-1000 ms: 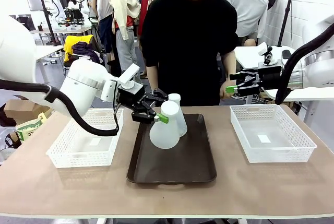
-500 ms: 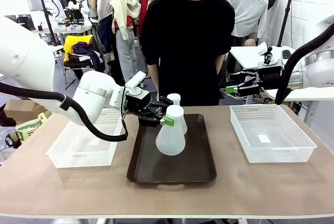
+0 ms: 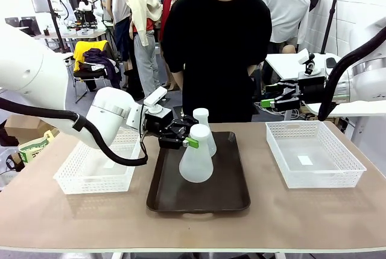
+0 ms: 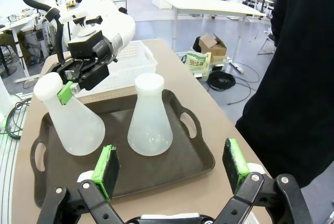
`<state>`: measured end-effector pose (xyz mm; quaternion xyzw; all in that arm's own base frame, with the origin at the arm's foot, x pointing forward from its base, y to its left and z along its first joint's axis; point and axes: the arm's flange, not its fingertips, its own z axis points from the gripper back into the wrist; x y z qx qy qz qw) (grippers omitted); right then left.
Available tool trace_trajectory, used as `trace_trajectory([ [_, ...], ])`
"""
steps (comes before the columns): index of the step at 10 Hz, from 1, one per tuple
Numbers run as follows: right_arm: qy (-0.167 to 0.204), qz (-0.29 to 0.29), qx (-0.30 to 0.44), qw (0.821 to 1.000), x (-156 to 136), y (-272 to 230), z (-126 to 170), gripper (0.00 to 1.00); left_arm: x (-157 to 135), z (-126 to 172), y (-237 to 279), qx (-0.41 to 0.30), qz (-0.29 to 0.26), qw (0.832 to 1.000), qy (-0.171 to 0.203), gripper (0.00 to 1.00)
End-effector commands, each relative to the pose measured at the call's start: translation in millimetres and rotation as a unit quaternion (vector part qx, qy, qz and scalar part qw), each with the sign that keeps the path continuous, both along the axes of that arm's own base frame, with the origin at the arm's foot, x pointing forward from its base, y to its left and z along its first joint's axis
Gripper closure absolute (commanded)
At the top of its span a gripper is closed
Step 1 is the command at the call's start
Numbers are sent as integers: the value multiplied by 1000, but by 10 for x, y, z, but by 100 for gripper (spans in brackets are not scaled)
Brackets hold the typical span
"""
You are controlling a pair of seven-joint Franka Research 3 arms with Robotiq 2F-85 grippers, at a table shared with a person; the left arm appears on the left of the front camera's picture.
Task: Prepare the laboratory tools.
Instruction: Place the picked Big flask upright in the Handle tray as directed by the person.
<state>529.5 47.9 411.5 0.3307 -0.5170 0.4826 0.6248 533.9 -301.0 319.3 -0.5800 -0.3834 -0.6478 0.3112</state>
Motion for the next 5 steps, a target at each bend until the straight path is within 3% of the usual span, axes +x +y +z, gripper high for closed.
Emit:
trace_trajectory([
  [1, 3, 2, -5, 1000, -18, 0, 0, 0, 70, 6, -2, 17, -3, 1000, 4, 100],
  [4, 3, 2, -5, 1000, -18, 0, 0, 0, 107, -74, 36, 24, -5, 1000, 18, 96],
  [5, 3, 2, -5, 1000, -18, 0, 0, 0, 107, -83, 44, 22, -5, 1000, 21, 76],
])
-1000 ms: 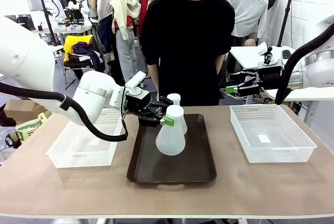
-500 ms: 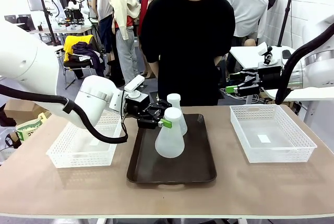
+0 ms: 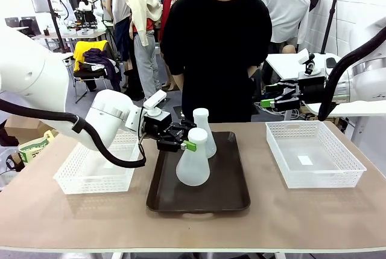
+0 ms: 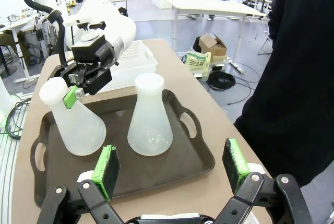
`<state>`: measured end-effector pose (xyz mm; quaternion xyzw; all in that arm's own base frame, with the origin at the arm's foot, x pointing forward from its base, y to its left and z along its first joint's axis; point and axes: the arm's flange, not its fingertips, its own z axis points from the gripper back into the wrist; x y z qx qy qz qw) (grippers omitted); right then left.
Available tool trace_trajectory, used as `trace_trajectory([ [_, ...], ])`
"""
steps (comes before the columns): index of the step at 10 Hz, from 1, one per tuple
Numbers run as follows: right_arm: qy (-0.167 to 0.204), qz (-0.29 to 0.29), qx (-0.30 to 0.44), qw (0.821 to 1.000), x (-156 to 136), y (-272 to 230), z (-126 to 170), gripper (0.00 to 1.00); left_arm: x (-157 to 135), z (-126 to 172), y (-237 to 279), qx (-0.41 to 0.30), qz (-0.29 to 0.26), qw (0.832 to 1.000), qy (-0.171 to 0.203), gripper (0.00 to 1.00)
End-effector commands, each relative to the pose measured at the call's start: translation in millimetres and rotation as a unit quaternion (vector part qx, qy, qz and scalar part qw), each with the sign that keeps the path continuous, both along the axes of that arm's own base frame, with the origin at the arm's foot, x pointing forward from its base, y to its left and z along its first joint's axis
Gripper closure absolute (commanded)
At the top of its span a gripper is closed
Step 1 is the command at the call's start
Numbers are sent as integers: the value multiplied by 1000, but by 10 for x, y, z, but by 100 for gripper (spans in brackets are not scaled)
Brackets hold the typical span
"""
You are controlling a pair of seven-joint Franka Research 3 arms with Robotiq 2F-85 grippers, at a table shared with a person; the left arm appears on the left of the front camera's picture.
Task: Prepare the laboratory tools.
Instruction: Place the picked Big flask upright in the Handle tray as directed by the person.
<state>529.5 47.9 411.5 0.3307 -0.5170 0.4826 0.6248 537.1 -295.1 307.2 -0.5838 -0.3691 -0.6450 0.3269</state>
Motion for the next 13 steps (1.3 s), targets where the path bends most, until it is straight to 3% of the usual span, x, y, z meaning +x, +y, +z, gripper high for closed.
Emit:
trace_trajectory([
  [1, 3, 2, -5, 1000, -18, 0, 0, 0, 73, 36, -8, 5, -6, 1000, 7, 56],
  [4, 3, 2, -5, 1000, -18, 0, 0, 0, 74, 19, 57, 29, 1, 999, 31, 0],
  [7, 3, 2, -5, 1000, -18, 0, 0, 0, 24, 39, 71, 76, -3, 996, 55, 0],
  [9, 3, 2, -5, 1000, -18, 0, 0, 0, -33, 78, 95, 117, -2, 992, 51, 0],
  [12, 3, 2, -5, 1000, -18, 0, 0, 0, -62, 89, 115, 123, -3, 991, 54, 0],
  [13, 3, 2, -5, 1000, -18, 0, 0, 0, -58, 83, 143, 126, -16, 989, 72, 0],
])
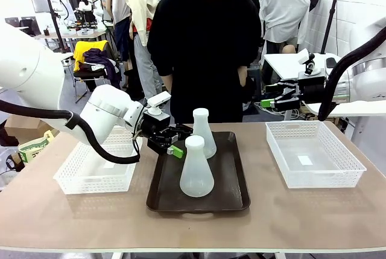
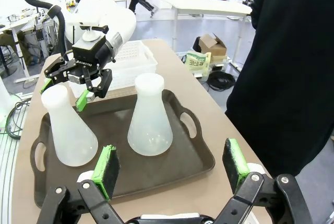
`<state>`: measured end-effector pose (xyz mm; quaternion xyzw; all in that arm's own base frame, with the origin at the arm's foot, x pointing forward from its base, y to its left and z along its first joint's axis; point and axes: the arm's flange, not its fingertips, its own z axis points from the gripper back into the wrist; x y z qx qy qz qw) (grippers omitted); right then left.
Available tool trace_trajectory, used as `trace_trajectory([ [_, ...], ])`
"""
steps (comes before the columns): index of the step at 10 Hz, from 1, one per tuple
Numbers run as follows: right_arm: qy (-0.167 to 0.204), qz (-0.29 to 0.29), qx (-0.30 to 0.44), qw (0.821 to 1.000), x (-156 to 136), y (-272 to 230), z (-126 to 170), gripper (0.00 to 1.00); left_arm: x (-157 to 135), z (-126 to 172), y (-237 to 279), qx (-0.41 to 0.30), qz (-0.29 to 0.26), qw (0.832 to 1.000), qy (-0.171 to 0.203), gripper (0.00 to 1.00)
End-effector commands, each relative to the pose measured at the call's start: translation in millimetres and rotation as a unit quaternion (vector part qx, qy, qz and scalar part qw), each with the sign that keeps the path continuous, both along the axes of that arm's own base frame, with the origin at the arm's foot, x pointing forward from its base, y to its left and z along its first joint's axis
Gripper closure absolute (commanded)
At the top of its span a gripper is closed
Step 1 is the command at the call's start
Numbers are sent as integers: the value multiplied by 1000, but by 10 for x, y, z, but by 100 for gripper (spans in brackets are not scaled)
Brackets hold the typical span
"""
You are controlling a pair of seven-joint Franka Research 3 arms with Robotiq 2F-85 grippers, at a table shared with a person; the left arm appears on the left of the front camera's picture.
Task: Prepare the laboratory tools.
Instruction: Place the picked Big flask upright in the Handle tray as directed by the person.
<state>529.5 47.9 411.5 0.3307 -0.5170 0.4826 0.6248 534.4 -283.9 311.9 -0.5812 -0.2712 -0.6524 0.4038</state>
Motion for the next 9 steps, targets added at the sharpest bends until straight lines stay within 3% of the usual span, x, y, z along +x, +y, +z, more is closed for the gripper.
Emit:
trace_trajectory([
  [1, 3, 2, -5, 1000, -18, 0, 0, 0, 9, 2, -5, -3, 2, 1000, -5, 0],
  [9, 3, 2, -5, 1000, -18, 0, 0, 0, 9, 2, -5, -3, 2, 1000, -5, 0],
])
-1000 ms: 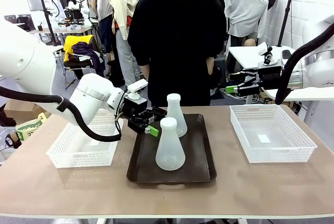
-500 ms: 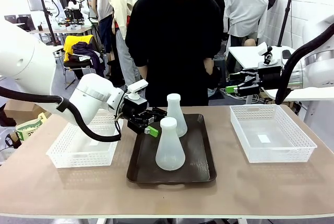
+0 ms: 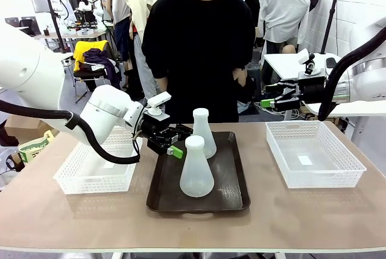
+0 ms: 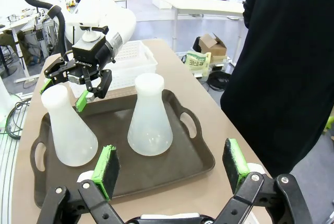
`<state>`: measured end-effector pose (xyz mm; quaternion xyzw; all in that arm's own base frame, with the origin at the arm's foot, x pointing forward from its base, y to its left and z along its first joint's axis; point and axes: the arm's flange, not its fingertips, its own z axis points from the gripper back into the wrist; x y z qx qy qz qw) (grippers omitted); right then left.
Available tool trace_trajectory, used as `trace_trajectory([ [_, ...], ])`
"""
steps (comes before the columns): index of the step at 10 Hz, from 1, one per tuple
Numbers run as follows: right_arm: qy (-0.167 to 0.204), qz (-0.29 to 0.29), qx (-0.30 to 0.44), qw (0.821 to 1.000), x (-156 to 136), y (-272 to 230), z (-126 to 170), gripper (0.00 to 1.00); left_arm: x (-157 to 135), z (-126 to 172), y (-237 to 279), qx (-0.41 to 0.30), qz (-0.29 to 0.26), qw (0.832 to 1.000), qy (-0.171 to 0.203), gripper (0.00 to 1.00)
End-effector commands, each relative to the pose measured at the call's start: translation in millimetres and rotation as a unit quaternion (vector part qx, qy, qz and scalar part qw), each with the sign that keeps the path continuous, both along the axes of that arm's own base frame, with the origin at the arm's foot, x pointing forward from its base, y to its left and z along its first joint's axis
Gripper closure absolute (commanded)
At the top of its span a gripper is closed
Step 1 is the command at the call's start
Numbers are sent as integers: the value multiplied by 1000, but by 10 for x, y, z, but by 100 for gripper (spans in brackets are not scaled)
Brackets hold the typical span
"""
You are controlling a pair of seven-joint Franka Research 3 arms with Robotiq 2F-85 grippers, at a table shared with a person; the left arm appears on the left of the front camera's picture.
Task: Prepare the laboratory tools.
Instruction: Place the picked Big flask upright in the Handle tray as directed by the person.
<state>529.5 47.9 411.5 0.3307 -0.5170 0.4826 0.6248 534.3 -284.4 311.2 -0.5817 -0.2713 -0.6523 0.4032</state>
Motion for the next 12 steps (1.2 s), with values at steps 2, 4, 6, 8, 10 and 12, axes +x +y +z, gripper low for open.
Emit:
trace_trajectory([
  [2, 3, 2, -5, 1000, -18, 0, 0, 0, 10, 9, 0, -3, 2, 1000, -5, 0],
  [4, 3, 2, -5, 1000, -18, 0, 0, 0, 10, 9, 0, -3, 2, 1000, -5, 0],
  [6, 3, 2, -5, 1000, -18, 0, 0, 0, 10, 9, 0, -3, 2, 1000, -5, 0],
  [8, 3, 2, -5, 1000, -18, 0, 0, 0, 10, 9, 0, -3, 2, 1000, -5, 0],
  [10, 3, 2, -5, 1000, -18, 0, 0, 0, 10, 9, 0, -3, 2, 1000, -5, 0],
  [12, 3, 2, -5, 1000, -18, 0, 0, 0, 10, 9, 0, -3, 2, 1000, -5, 0],
])
